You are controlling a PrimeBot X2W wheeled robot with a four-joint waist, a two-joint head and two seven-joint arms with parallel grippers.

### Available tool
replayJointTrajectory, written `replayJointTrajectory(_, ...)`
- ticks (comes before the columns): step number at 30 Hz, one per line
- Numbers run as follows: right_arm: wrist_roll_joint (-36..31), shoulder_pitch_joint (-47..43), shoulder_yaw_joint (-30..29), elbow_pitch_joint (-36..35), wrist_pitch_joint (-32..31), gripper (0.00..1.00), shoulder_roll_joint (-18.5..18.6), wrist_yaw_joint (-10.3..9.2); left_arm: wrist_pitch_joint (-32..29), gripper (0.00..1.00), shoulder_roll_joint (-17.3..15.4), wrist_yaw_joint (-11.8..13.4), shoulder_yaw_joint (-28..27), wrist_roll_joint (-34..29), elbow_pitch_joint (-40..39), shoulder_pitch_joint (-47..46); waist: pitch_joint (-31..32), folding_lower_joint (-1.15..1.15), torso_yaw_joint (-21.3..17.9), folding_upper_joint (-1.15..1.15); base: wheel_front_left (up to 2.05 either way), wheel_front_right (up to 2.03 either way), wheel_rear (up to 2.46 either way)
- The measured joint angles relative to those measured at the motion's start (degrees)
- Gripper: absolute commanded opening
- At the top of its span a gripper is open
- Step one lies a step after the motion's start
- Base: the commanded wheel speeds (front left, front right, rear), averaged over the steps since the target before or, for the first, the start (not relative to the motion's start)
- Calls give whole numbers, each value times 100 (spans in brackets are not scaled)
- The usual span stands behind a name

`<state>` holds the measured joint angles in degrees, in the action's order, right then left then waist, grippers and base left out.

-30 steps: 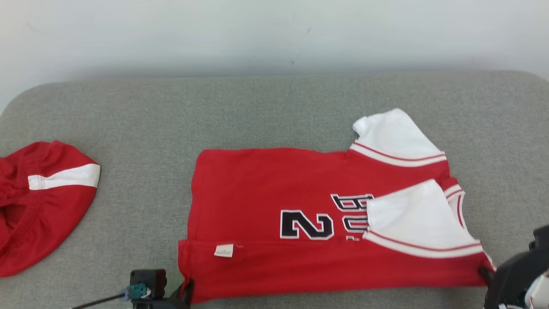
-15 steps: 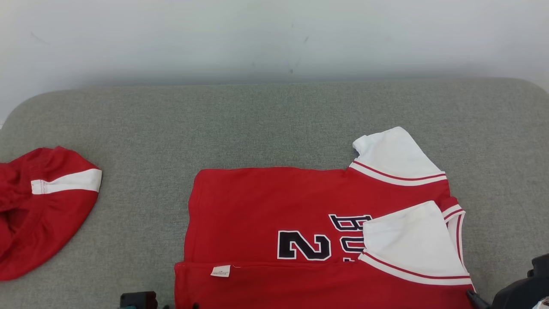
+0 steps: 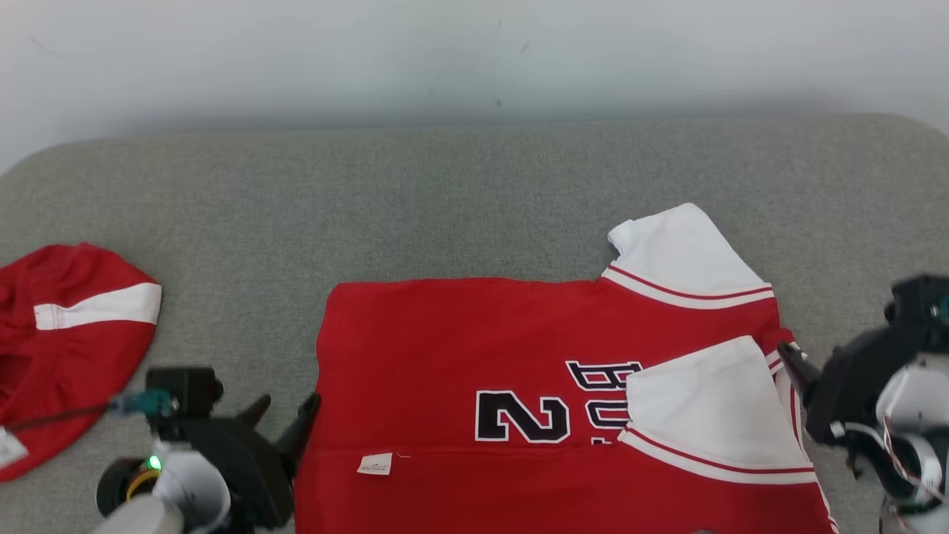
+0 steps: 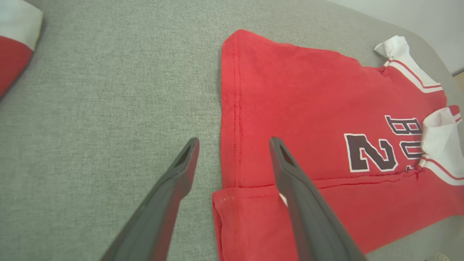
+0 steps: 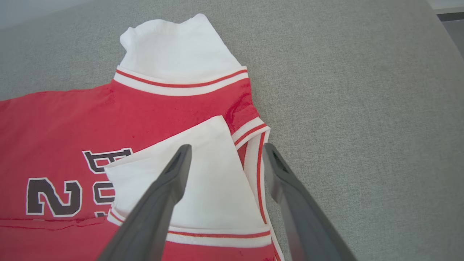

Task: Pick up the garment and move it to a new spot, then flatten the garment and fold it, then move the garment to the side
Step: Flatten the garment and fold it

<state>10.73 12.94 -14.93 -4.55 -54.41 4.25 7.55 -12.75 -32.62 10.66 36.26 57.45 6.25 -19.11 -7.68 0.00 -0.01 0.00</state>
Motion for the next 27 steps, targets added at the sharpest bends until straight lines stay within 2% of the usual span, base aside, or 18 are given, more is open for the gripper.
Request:
replayJointTrajectory(7, 259, 1482, 673, 725, -178, 100, 277, 0, -868, 100, -88, -732, -313, 620, 453, -1300, -403, 0, -74, 0, 0, 0, 0)
replayJointTrajectory(10, 328, 2179, 900, 1113, -110, 100, 374, 0, -1301, 100, -215, -816, -349, 702, 626, -1798, -638, 1, -123, 1, 0, 0, 0)
replayJointTrajectory(16, 330, 3283, 1103, 1862, 446, 100, 427, 0, -1780, 100, -330, -998, -420, 764, 757, -2648, -1182, 1, -224, 1, 0, 0, 0)
replayJointTrajectory(21, 322, 3680, 1243, 2307, 777, 100, 423, 0, -2024, 100, -487, -1174, -290, 648, 782, -2861, -1586, 2, -312, 1, 0, 0, 0)
replayJointTrajectory(27, 346, 3773, 1274, 2638, 1092, 100, 479, 0, -2062, 100, -625, -1226, -291, 643, 641, -2893, -1845, 1, -422, 1, 0, 0, 0)
